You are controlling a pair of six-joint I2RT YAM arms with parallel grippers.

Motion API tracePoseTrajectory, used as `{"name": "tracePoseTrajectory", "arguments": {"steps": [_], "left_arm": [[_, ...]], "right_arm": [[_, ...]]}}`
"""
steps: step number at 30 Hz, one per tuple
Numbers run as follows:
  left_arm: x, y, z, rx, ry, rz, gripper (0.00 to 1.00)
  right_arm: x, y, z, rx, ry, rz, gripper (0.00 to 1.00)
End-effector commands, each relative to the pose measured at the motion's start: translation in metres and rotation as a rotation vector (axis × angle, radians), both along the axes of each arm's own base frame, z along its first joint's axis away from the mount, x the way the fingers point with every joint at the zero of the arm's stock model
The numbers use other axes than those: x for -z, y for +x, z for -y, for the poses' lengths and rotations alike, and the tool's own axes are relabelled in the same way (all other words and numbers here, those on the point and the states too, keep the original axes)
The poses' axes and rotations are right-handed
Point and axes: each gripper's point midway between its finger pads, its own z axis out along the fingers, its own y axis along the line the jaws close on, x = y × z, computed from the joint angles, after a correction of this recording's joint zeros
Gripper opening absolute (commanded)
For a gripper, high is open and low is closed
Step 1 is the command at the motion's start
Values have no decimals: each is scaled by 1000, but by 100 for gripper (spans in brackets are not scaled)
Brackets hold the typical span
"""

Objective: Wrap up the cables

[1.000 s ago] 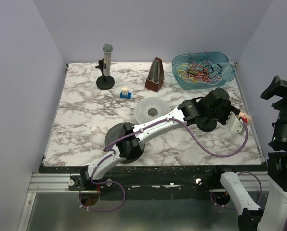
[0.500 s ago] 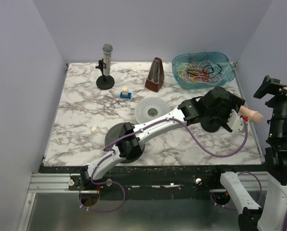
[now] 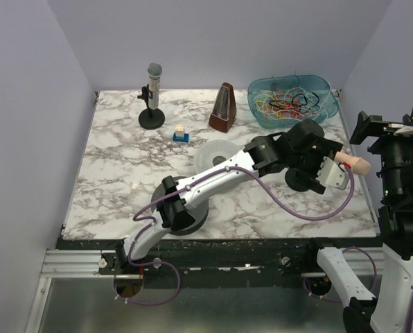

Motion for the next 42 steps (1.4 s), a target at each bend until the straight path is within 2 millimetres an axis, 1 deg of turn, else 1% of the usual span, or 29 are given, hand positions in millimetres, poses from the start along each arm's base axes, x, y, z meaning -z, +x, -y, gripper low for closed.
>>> {"name": "tracePoseTrajectory", "arguments": {"steps": [1,3,6,7,9,10,11,12,13,14,15,16,17,18,19,20,21,22,23,25,27,29,31,33,35,38,40,42], "left_arm": [[-52,-38,-63,38,55,-64,99],[-57,-39,-81,-2,78,-85,99],[-63,-35,-109,-103,114,-103,99],[-59,-31,-118,-148,132,-119,99],[-62,-25,-144,-225,137,-169,99],[-58,-17,-157,-262,146,-194,99],[-61,-10,-171,-306,133,-225,99],[-58,3,-185,-363,124,-267,99],[-55,21,-201,-434,105,-305,99],[-55,43,-221,-520,75,-347,99],[-46,66,-239,-608,54,-380,99],[-42,83,-256,-685,17,-409,99],[-29,101,-275,-764,1,-444,98],[-17,118,-294,-835,-19,-471,95],[-8,129,-308,-891,-38,-500,90],[5,137,-324,-935,-45,-532,88],[12,145,-339,-976,-65,-563,87],[24,147,-350,-993,-66,-600,87],[32,150,-365,-1019,-75,-626,87],[45,152,-392,-1051,-73,-663,88],[59,147,-418,-1062,-47,-696,89],[73,135,-441,-1059,-8,-746,91],[93,121,-461,-1082,44,-785,91],[122,105,-480,-1145,141,-776,88],[143,85,-488,-1146,209,-814,88],[160,57,-489,-1111,262,-888,87],[168,45,-489,-1084,283,-918,87],[180,39,-493,-1088,308,-917,89]], "right_arm": [[16,14,-30,-176,-21,-67,100],[13,13,-43,-242,-10,-60,100],[10,14,-52,-291,7,-59,100],[11,14,-52,-295,12,-61,100],[17,18,-53,-297,22,-77,100],[21,20,-54,-302,27,-84,100],[25,22,-54,-306,31,-90,100],[33,26,-57,-317,42,-105,100],[38,31,-58,-327,53,-115,100],[46,36,-61,-339,74,-130,100],[55,42,-66,-365,97,-150,100],[62,47,-74,-409,100,-168,100],[66,51,-86,-468,164,-182,99],[67,52,-98,-537,204,-190,97],[65,53,-112,-611,255,-185,97],[65,51,-127,-695,295,-181,97],[61,50,-139,-759,317,-161,97],[60,49,-147,-796,328,-150,97],[61,47,-154,-818,327,-148,97],[68,47,-165,-837,321,-180,97],[82,49,-176,-855,313,-239,97],[102,54,-189,-874,318,-314,97],[122,59,-200,-883,320,-377,97],[140,64,-211,-881,310,-434,97],[157,67,-224,-889,297,-480,97],[173,70,-234,-881,291,-514,97],[183,71,-241,-883,286,-537,98],[193,71,-249,-890,281,-565,98]]}}
